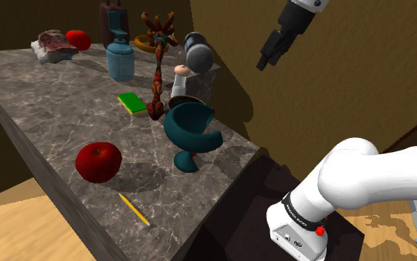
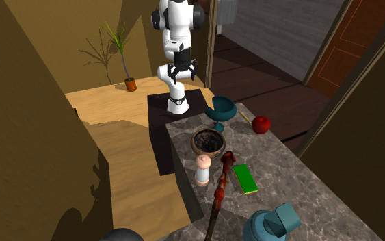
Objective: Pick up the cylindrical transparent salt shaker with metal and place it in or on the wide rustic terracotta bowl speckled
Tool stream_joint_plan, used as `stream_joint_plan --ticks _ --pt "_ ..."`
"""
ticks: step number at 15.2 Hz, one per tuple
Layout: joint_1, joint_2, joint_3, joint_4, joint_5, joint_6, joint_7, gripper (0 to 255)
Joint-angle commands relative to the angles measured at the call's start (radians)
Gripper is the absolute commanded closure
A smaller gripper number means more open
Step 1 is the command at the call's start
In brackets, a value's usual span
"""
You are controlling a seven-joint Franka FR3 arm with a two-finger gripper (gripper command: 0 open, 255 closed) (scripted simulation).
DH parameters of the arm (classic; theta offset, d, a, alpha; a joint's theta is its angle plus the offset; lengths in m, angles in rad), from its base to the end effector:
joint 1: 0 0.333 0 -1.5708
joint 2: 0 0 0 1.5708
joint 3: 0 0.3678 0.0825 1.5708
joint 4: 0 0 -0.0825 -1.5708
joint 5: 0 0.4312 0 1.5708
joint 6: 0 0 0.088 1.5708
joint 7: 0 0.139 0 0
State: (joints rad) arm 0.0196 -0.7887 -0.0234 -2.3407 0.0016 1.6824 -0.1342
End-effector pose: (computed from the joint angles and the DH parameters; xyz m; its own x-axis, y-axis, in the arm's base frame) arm 0.3322 -0.0034 0.6149 0.9822 0.1345 0.1311 0.1358 -0.9907 -0.0007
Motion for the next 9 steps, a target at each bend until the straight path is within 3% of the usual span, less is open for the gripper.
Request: stream_joint_plan --ticks 1,9 --pt "0.0 0.0 0.0 0.0 0.0 0.0 0.0 0" --pt "-0.001 0.308 0.014 0.124 0.01 0.167 0.04 0"
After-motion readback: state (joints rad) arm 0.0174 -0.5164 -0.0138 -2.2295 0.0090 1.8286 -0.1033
